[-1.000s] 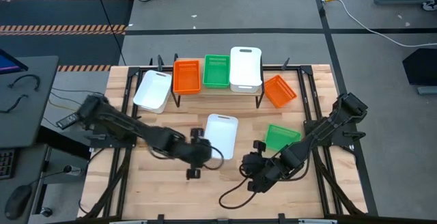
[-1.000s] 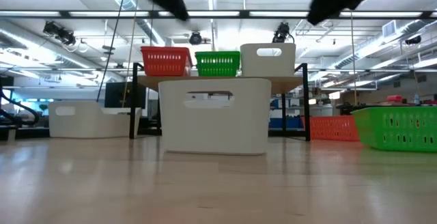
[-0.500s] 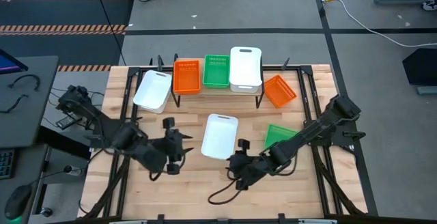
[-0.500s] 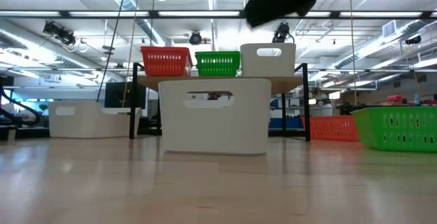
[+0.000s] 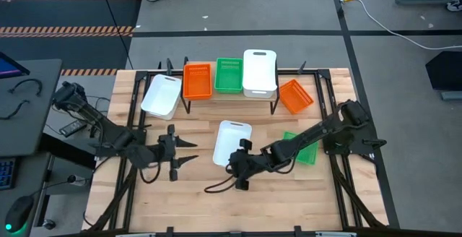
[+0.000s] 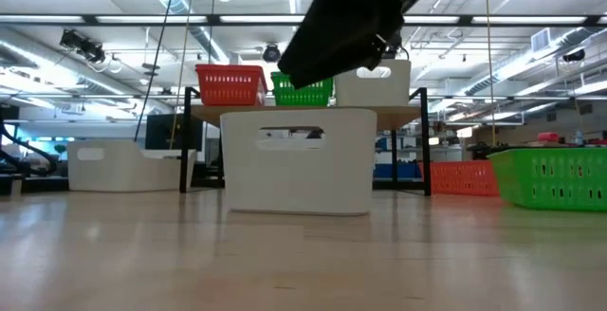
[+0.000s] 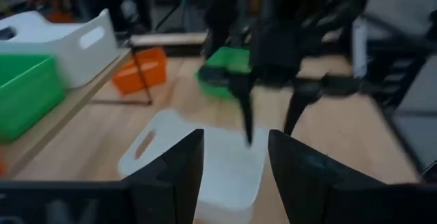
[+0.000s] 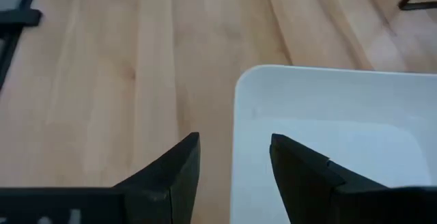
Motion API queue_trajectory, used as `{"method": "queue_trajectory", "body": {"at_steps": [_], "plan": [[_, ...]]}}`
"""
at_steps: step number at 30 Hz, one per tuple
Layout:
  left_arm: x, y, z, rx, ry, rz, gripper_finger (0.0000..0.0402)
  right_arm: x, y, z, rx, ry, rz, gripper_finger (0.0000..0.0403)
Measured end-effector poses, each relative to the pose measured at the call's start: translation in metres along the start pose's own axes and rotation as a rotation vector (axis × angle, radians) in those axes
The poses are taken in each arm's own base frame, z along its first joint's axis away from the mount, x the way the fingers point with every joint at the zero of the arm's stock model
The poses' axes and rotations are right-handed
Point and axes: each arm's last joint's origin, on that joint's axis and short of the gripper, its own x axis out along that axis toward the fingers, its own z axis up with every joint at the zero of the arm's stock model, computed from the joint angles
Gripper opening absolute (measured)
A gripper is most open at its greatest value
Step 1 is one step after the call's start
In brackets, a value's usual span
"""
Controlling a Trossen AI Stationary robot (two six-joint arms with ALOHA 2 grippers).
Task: Stack baskets on shelf by color
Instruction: Stack the bottom white bin on top of the white bin on the shelf
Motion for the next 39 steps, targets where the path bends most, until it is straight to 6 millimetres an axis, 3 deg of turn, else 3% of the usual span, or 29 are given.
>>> {"method": "queue_trajectory", "body": {"at_steps": [7,11,21,30,35,39], "plan": [[0.014,0.02,-0.024,0.0,-0.028,-0.035,0.0171,0.012,-0.002,-0.003,-0.004,0.009,0.003,0.0183],[0.02,0.026,-0.024,-0.036,-0.052,-0.075,0.0171,0.025,-0.002,-0.014,-0.025,0.05,-0.013,0.0182],[0.015,0.018,-0.016,-0.078,-0.153,-0.154,0.0172,0.035,-0.011,-0.015,-0.022,0.038,-0.108,0.0174],[0.005,0.006,-0.017,-0.094,-0.163,-0.205,0.0172,0.036,-0.011,-0.012,-0.023,0.018,-0.083,0.015],[0.003,0.005,-0.016,-0.098,-0.171,-0.191,0.0172,0.044,-0.014,-0.02,0.0,0.062,-0.096,0.0109],[0.002,0.005,-0.016,-0.1,-0.173,-0.194,0.0172,0.05,-0.014,-0.024,-0.038,0.078,-0.096,0.0046]]}}
